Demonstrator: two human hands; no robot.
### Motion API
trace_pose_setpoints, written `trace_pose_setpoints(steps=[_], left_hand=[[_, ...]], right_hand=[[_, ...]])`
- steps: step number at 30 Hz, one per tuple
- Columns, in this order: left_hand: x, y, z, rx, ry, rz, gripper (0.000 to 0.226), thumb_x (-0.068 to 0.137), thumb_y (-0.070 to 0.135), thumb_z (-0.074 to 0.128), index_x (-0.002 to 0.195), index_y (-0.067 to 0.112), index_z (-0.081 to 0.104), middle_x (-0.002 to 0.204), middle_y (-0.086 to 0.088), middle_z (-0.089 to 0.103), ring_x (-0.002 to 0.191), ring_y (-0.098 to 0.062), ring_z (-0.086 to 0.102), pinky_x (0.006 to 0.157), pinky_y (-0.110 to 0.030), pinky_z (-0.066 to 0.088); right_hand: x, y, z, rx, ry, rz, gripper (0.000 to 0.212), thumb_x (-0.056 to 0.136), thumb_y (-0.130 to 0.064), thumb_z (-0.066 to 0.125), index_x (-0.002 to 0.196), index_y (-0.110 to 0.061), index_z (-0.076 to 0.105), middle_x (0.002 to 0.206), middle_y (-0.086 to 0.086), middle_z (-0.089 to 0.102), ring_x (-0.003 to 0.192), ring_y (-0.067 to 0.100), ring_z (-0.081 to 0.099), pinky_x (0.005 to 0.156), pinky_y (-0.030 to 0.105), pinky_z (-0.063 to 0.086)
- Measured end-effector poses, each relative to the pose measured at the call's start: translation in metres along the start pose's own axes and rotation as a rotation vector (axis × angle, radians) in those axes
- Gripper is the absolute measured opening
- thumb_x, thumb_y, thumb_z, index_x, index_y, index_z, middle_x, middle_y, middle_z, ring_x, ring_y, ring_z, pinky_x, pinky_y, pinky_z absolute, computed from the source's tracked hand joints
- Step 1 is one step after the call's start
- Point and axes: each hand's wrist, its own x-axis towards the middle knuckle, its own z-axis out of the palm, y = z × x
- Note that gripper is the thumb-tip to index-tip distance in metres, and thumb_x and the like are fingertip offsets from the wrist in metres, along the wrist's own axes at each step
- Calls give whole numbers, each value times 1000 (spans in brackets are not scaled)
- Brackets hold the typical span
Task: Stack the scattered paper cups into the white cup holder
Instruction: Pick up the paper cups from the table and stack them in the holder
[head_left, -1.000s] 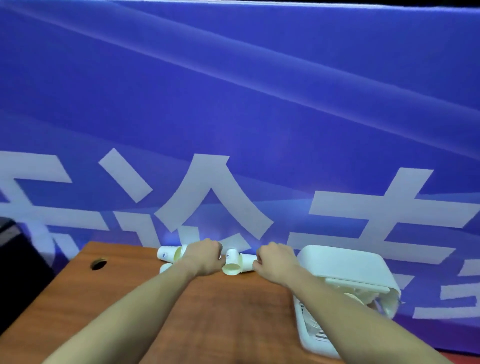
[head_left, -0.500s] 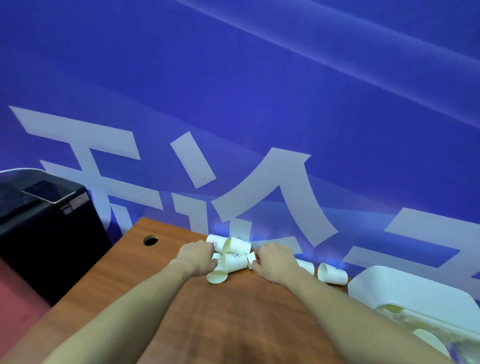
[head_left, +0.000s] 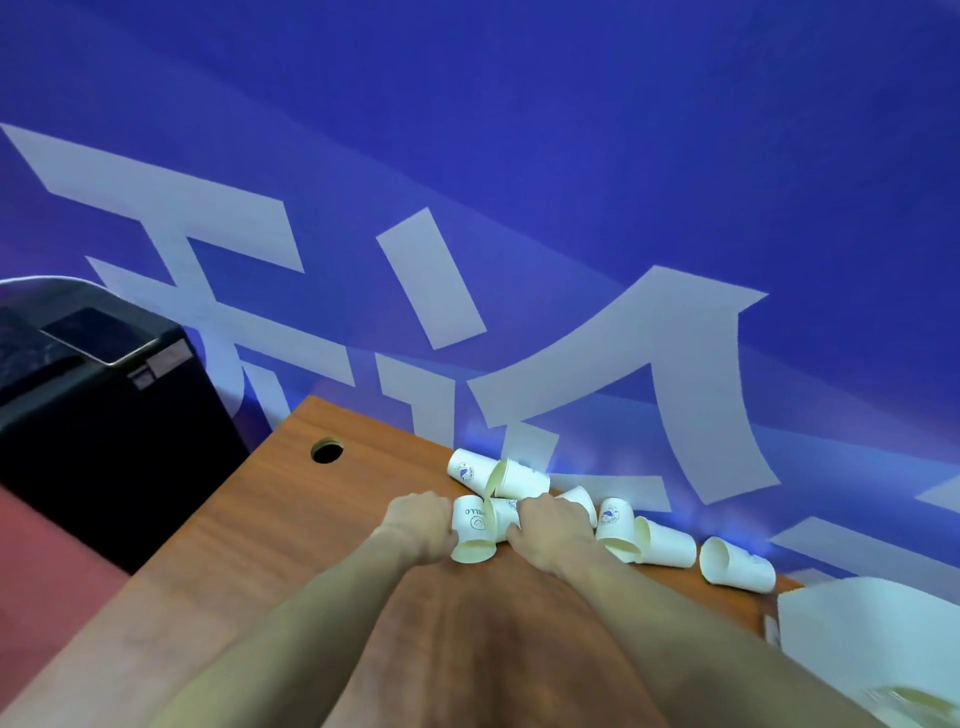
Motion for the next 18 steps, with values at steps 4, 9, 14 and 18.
trace_pose_setpoints(steps=[4, 9, 14, 18], left_hand=[[30, 0, 13, 26, -73, 49, 38, 94, 43, 48, 117, 15, 58, 122, -7, 61, 112, -29, 59, 88, -35, 46], [58, 2, 27, 106, -130, 140, 42, 90, 47, 55, 116, 14, 60, 120, -9, 62, 110, -31, 60, 85, -34, 45], [72, 3, 39, 189, -136, 252, 39, 95, 43, 51, 113, 11, 60, 118, -12, 63, 107, -32, 60, 84, -34, 42], [78, 2, 44, 231, -115, 296, 32, 96, 34, 46, 110, 9, 60, 116, -14, 63, 104, -35, 61, 75, -33, 36]], right_hand=[[27, 3, 17, 8, -44, 30, 34, 95, -37, 41, 112, -16, 62, 113, 6, 65, 105, 26, 61, 73, 34, 37], [60, 2, 37, -9, -73, 70, 39, 97, -43, 39, 114, -17, 62, 115, 5, 64, 107, 25, 60, 78, 34, 40], [83, -3, 50, -46, -82, 70, 48, 96, -55, 38, 113, -19, 64, 115, 3, 65, 108, 24, 61, 82, 33, 42], [90, -3, 61, -59, -120, 63, 43, 96, -49, 40, 116, -18, 62, 119, 3, 63, 112, 24, 59, 85, 33, 41]])
